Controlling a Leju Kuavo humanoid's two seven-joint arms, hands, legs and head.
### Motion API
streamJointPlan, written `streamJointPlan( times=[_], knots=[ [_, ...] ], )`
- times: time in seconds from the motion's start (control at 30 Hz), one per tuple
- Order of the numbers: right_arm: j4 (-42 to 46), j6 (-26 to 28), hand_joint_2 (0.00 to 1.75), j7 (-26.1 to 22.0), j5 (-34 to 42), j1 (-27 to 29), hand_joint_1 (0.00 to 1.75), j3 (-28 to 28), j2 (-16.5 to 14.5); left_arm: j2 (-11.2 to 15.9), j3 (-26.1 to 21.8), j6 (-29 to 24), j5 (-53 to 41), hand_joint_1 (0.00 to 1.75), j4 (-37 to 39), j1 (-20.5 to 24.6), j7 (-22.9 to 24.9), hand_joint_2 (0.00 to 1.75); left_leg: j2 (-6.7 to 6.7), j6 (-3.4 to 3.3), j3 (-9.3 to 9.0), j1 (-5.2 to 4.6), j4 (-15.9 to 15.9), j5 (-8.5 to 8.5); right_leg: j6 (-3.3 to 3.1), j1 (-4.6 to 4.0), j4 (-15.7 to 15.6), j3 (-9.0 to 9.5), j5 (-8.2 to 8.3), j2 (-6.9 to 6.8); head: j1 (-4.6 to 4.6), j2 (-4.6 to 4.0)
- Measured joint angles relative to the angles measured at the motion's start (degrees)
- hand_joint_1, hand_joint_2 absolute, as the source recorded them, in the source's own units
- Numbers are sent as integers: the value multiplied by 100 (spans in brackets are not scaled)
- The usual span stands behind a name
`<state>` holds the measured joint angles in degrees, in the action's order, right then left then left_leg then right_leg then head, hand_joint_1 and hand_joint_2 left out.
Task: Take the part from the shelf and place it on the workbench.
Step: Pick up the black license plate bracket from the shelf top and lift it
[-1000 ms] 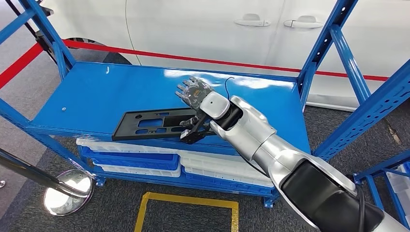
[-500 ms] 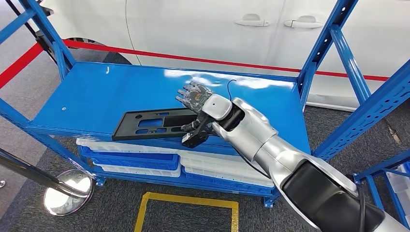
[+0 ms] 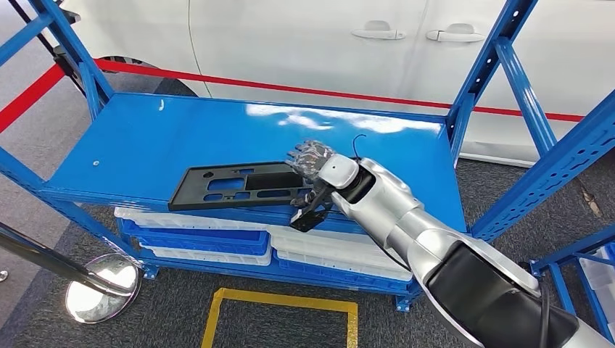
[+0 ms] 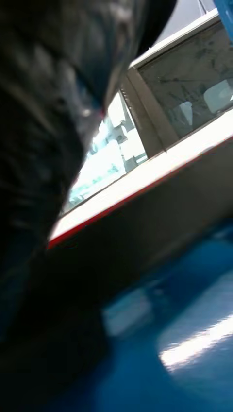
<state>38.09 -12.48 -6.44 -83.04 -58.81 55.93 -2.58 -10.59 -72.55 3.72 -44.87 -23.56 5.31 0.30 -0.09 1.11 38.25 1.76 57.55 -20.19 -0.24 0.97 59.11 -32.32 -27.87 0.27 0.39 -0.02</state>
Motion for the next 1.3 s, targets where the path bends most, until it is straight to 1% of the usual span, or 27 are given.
streamJointPlan(
  times=[0.17, 0.43, 0.9, 1.3],
  knots=[
    [-248, 136, 0, -16, 12, -25, 0, 27, -14, -10, -7, -37, 0, 0, 2, 4, 7, 0, -1, 0, 1, 0, 0, 0, 2, 0, 0, 1, 1, -1, 0, 0],
    [-414, 142, 0, -21, 14, -53, 0, 50, -45, -13, -31, -50, 0, 0, 2, 4, 15, 0, -2, -2, 1, 0, 0, 2, 6, -2, 0, 2, 4, -2, 0, 0],
    [-517, 241, 0, -130, 7, -125, 0, 105, -121, -14, -44, -61, 49, 0, 2, 10, -44, 0, -3, -6, 2, 0, 3, 5, 14, -2, 0, 3, 9, -3, 0, -1],
    [-519, 242, 0, -133, 7, -216, 0, 166, -143, -8, -71, -71, 58, 0, 2, 14, -50, 0, -3, -6, 3, 0, 3, 4, 14, -1, 0, 0, 9, -2, 0, 0]
  ],
)
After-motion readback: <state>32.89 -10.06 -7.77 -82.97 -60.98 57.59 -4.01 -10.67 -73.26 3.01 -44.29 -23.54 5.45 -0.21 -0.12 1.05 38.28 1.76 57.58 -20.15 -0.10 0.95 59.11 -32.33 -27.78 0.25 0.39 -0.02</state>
